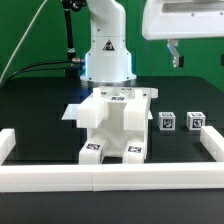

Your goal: Assemble chair

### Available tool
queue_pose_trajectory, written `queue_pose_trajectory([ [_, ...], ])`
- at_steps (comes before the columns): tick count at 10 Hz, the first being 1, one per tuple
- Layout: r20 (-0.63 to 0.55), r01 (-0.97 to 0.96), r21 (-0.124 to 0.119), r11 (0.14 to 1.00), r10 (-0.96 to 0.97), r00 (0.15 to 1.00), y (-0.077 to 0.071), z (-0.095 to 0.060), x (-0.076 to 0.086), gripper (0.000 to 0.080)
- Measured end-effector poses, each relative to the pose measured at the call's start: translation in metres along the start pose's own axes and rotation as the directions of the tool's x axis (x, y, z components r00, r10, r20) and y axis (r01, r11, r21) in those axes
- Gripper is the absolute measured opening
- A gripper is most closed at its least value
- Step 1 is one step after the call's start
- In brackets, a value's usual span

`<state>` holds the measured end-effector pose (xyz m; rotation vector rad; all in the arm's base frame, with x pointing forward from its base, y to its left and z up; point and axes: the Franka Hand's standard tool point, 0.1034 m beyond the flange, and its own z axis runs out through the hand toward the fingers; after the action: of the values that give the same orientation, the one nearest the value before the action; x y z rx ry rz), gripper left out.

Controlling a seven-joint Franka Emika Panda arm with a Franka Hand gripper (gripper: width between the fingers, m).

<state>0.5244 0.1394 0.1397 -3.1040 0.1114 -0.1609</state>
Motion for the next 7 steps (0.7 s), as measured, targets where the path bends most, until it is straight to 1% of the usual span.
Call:
queue_pose_trajectory([
  [2, 0.0, 0.003, -0.001, 1.0, -0.003, 1.0, 0.002, 0.001, 0.001, 0.0649],
  [4, 0.006, 0.005, -0.003, 1.0, -0.005, 1.0, 0.002, 0.003, -0.001, 0.0649],
  [5, 0.054, 0.03, -0.018, 0.999, -0.029, 0.998, 0.004, 0.016, -0.014, 0.0649],
  [6, 0.064, 0.02, -0.029, 0.999, -0.018, 0.998, -0.002, 0.031, -0.023, 0.0649],
  [7, 0.067, 0.027, -0.039, 0.999, -0.024, 0.997, -0.012, 0.051, -0.036, 0.0649],
])
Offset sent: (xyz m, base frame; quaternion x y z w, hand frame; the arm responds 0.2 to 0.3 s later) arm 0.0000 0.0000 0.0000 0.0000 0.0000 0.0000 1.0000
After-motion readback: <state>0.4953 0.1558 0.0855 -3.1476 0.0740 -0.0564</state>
